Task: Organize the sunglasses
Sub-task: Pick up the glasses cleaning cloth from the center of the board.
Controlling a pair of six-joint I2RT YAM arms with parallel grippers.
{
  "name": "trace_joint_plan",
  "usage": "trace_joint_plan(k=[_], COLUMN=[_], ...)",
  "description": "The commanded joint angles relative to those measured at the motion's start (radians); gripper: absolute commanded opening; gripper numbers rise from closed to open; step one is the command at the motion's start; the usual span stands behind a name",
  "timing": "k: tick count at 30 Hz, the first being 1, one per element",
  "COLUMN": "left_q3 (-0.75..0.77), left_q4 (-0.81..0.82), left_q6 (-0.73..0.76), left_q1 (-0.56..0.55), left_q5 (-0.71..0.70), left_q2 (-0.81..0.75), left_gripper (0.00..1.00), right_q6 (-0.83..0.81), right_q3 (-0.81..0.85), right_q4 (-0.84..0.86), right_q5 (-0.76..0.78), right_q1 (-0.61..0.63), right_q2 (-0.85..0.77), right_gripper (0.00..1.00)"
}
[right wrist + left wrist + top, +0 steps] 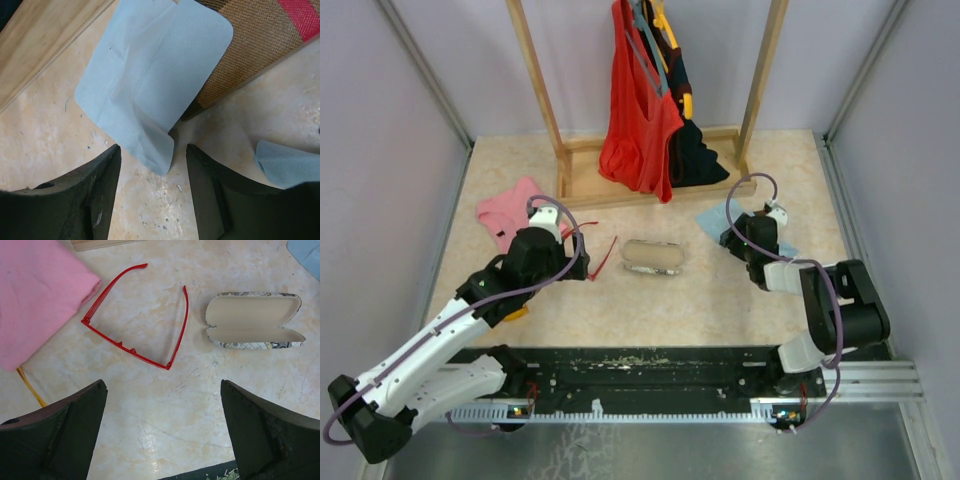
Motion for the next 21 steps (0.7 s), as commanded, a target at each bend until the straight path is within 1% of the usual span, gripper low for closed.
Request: trace_joint_plan(k=[1, 7, 13, 21], left_q3=[-0.007, -0.007, -0.008, -0.008], left_q4=[-0.002, -0.001, 0.000, -0.003], left_q6=[0.012, 0.010, 0.009, 0.008], left_q1=[0.007, 0.007, 0.007, 0.007], left_q5=[-0.010, -0.010, -0.012, -0.016], left_q2=[0.000, 0.004, 0.004, 0.005], left_gripper=[1.00, 1.00, 1.00, 1.00], right_q6=[0.020, 0.025, 0.022, 0.011], right_q3=[0.032, 0.025, 0.020, 0.037], right_q4=[0.083, 0.115, 0.145, 0.158], right_q5=[0.007, 0.005, -0.010, -0.015], right_q1=[-0.011, -0.013, -0.015, -0.017], right_q2=[0.041, 0.068, 0.079, 0.091], right_gripper=[0.55, 0.48, 0.37, 0.27])
